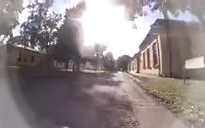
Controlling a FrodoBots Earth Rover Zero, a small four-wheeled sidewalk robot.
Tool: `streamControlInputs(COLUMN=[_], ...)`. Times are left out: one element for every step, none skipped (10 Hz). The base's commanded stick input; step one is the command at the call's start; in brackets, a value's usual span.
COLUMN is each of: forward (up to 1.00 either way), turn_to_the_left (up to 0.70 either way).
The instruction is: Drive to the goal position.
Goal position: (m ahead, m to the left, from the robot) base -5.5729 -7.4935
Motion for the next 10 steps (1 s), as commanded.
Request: streamControlInputs(forward=[0.70,0.70,0.70,0.70,0.70,0.70,0.70,0.70,0.70,0.70], turn_to_the_left=[0.00,0.00,0.00,0.00,0.00,0.00,0.00,0.00,0.00,0.00])
